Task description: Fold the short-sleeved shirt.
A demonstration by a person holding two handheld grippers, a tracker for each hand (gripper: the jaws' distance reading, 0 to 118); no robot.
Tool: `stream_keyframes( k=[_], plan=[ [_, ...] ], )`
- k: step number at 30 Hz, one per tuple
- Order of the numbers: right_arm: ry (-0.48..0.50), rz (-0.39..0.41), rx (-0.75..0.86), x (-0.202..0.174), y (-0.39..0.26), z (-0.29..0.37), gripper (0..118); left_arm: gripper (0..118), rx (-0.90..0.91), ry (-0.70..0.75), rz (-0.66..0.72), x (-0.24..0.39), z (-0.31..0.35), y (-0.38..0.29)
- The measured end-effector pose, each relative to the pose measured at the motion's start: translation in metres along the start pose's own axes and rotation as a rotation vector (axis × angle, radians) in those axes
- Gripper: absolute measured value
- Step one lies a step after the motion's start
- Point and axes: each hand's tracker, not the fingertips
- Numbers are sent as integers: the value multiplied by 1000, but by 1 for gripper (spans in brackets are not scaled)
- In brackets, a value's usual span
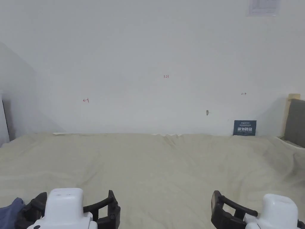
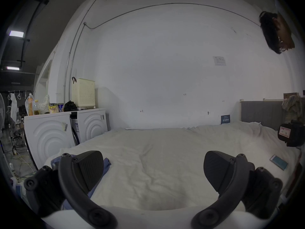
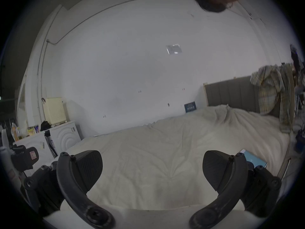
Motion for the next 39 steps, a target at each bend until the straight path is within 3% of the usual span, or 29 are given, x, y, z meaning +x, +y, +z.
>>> stream_keyframes(
  k=[2, 6, 8, 10, 11, 13, 16, 18, 19, 30, 39],
  plan=[
    [0, 36, 37, -6, 5, 2, 118, 118, -5, -3, 13, -2, -2, 4],
    [-9, 32, 90, -12, 11, 10, 118, 116, 13, -34, 47, -6, 0, 11],
    [-13, 47, 80, -14, 14, 11, 118, 96, 20, -46, 47, -5, 2, 11],
    [-7, 60, 95, -13, 13, 12, 112, 85, 32, -49, 48, -5, 3, 11],
    [-17, 65, 109, -16, 12, 15, 91, 64, 39, -35, 51, -3, 2, 9],
    [-120, 74, 126, -17, 8, 8, 0, 26, 38, -9, 50, -2, 1, 8],
    [-42, -4, 73, -14, 4, 0, 0, 20, 19, -48, 62, -8, 0, 7],
    [-54, -11, 75, -5, 4, 1, 0, 1, 21, -46, 56, -9, -1, 5],
    [-66, -5, 79, -7, 2, 0, 0, 0, 44, -20, 57, -8, 1, 3],
    [-56, 111, 73, -6, 10, 2, 0, 0, 7, -102, 72, -9, -8, 7],
    [31, 119, 39, -26, 12, -8, 0, 0, -12, -49, 53, -27, -5, 6]
  ],
)
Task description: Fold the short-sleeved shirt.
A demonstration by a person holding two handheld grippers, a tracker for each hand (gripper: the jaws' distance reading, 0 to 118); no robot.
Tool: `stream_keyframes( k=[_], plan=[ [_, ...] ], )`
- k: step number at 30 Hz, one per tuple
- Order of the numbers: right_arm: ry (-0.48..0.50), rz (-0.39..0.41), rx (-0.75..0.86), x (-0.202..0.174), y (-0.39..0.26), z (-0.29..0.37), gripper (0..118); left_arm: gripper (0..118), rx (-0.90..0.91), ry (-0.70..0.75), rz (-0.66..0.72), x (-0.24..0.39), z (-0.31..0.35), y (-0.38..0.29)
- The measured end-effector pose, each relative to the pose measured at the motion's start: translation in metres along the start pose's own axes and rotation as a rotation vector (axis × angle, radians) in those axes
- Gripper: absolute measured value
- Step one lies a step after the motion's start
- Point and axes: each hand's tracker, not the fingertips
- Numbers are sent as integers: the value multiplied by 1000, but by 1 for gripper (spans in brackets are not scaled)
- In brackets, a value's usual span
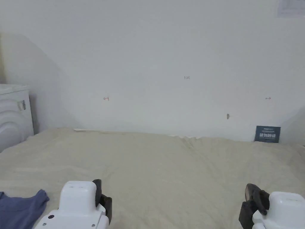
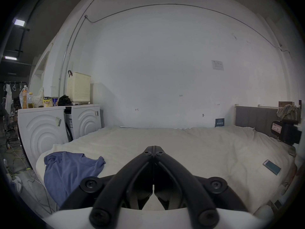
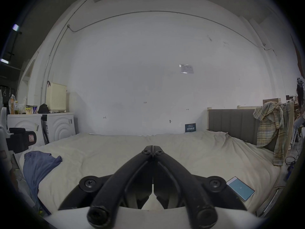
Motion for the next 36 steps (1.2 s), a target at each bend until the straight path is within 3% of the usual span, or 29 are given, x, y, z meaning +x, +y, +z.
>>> stream_keyframes(
  k=[6, 20, 23, 32, 36],
  plan=[
    [158, -13, -13, -43, 2, -13, 0, 0, -9, 144, -8, -45, 15, 4],
    [581, 25, -49, -201, -8, -13, 0, 0, -58, 477, 2, -154, 71, 2],
    [621, 70, -47, -223, -12, -9, 0, 0, -56, 494, 52, -169, 76, 2],
    [654, 101, -117, -246, -30, -24, 0, 0, -175, 489, 64, -196, 40, -27],
    [653, 124, -169, -257, -45, -42, 0, 0, -293, 451, 174, -227, -1, -60]
  ],
)
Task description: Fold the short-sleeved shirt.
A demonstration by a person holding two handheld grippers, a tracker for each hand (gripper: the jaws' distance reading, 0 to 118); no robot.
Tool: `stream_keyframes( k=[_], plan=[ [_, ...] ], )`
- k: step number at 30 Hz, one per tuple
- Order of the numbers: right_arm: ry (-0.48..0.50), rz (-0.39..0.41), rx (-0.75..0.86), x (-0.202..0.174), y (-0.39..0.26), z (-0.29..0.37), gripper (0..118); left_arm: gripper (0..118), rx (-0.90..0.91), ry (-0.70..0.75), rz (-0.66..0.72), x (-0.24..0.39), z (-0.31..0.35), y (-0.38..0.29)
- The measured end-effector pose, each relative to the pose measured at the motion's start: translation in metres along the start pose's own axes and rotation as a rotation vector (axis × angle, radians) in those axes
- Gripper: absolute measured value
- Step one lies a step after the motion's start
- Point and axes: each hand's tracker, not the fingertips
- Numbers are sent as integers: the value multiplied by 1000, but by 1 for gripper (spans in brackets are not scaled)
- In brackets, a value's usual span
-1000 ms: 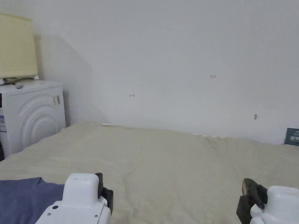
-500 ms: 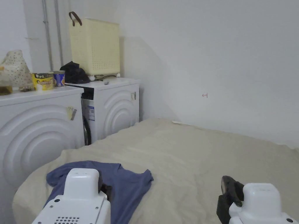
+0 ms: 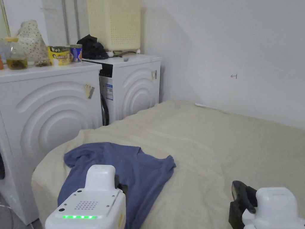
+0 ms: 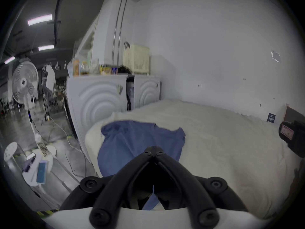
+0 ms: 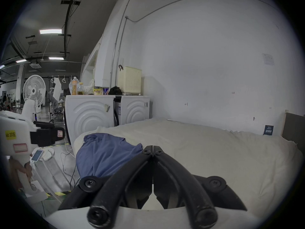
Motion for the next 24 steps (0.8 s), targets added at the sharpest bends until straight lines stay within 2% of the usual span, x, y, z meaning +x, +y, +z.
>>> stream_keyframes(
  k=[8, 12, 13, 15, 16, 20, 24],
  plan=[
    [6, 8, -111, -6, -23, -60, 0, 0, -288, 8, 112, -28, -128, -42],
    [12, 31, -138, -11, -29, -83, 0, 0, -324, 81, -13, -24, -160, -46],
    [11, 37, -141, -12, -29, -88, 0, 14, -323, 67, -17, -22, -165, -45],
    [13, 35, -145, -12, -30, -93, 0, 78, -323, 16, 8, -25, -169, -39],
    [17, 29, -148, -13, -30, -95, 0, 90, -335, 1, 16, -25, -173, -35],
    [28, 23, -157, -13, -30, -99, 0, 92, -300, 18, -36, -18, -188, -26],
    [29, 48, -167, -15, -27, -94, 0, 95, -344, 19, -58, -18, -209, -28]
  ],
)
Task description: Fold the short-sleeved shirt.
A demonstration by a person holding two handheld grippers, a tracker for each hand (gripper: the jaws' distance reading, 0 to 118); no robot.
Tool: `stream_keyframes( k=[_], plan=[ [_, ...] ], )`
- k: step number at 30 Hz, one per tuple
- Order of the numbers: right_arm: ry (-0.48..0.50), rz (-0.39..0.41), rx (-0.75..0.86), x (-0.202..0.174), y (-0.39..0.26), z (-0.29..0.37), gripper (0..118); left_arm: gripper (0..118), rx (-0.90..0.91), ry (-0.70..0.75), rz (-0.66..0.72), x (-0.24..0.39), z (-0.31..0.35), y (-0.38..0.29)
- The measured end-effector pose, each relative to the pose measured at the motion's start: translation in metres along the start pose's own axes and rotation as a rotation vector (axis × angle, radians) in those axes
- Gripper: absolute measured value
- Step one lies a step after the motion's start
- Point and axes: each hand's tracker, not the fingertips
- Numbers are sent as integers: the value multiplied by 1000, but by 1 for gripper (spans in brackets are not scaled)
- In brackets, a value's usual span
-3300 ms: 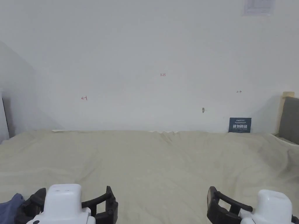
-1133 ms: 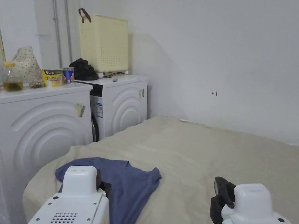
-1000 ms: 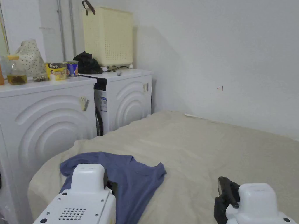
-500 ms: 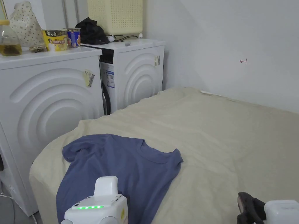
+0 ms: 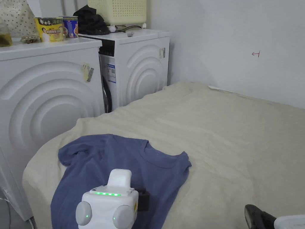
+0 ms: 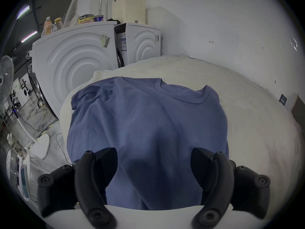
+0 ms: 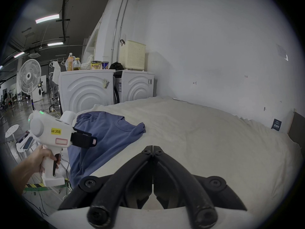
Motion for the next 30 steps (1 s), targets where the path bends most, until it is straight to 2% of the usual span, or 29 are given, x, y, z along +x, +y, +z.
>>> stream_keyframes(
  k=[2, 4, 6, 7, 9, 10, 12, 14, 17, 20, 23, 28, 30],
  plan=[
    [-1, 6, -7, 0, 3, 1, 0, 96, -63, 20, 12, -2, -15, -4],
    [-3, 2, -14, -1, 8, 0, 0, 95, -122, -28, 66, -6, -27, -11],
    [-3, -9, -17, 2, 6, -1, 0, 94, -77, -12, 61, -6, -20, -8],
    [-4, -11, -19, 7, -1, -5, 0, 85, -81, 2, 52, -4, -18, -6],
    [-5, -12, -24, 8, -2, -6, 0, 48, -52, 27, 18, 0, -14, -3],
    [-8, -13, -27, 8, -2, -5, 0, 1, -37, 47, 7, 2, -13, -3],
    [-4, -24, -28, 16, -10, -10, 0, 0, -89, 48, 28, 5, -17, -3],
    [2, -25, -30, 20, -12, -7, 0, 0, -60, 69, -11, 7, -14, -1],
    [-1, 0, -27, 20, -10, -1, 0, 0, -48, 60, 18, 3, -4, 4],
    [-21, -9, -13, 25, -4, 8, 0, 0, -40, 41, 22, -1, 8, 14],
    [-29, -38, 17, 37, 5, 26, 0, 0, 12, 65, -56, 2, 34, 22],
    [-81, -60, 73, 58, 16, 63, 0, 0, 89, 61, -57, 10, 88, 43],
    [-97, -70, 96, 68, 19, 81, 0, 0, 153, 56, -107, 21, 117, 58]
  ],
)
